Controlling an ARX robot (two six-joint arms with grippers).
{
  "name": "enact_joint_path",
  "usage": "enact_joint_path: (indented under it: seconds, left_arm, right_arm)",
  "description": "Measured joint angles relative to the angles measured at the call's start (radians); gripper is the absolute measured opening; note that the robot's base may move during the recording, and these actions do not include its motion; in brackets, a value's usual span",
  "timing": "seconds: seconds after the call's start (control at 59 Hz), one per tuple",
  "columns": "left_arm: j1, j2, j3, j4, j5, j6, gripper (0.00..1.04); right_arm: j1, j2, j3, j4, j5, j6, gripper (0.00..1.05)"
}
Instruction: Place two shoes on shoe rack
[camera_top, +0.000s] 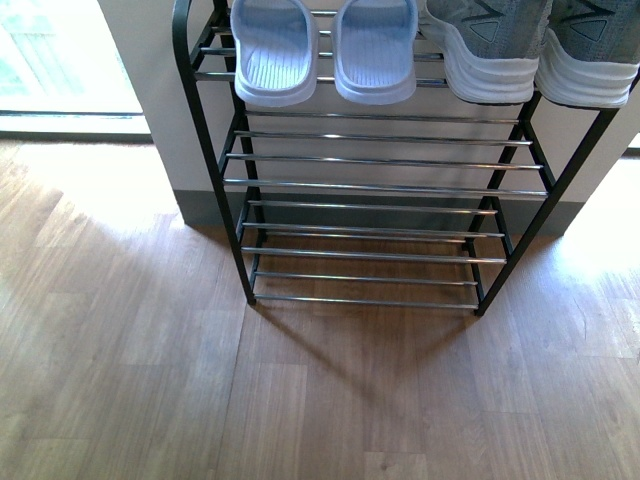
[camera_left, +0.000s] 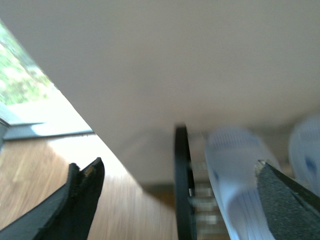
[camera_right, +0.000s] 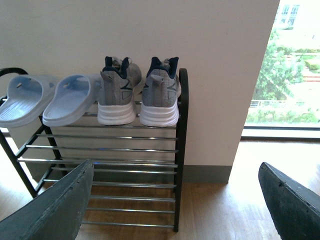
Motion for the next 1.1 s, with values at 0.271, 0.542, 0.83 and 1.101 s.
enact_joint_path:
  seconds: [0.271,0.542,0.83,1.101]
  left_arm:
    - [0.093,-0.340,-0.819,0.645,0.084,-0.046,0.21]
    - [0.144,-0.541,-1.117,0.739,0.132,-0.052,0.01]
    - [0.180,-0.726,-1.326,0.756,0.169,-0.052,0.01]
    - [0.251,-0.899,-1.449,0.706,0.232,-0.053,0.01]
  right_arm:
    - [0.000,0.000,0.000,0.000,0.000,0.000,0.96]
    - [0.000,0.000,0.000,0.000,0.000,0.000,0.96]
    - [0.000,0.000,0.000,0.000,0.000,0.000,0.96]
    - [0.000,0.000,0.000,0.000,0.000,0.000,0.96]
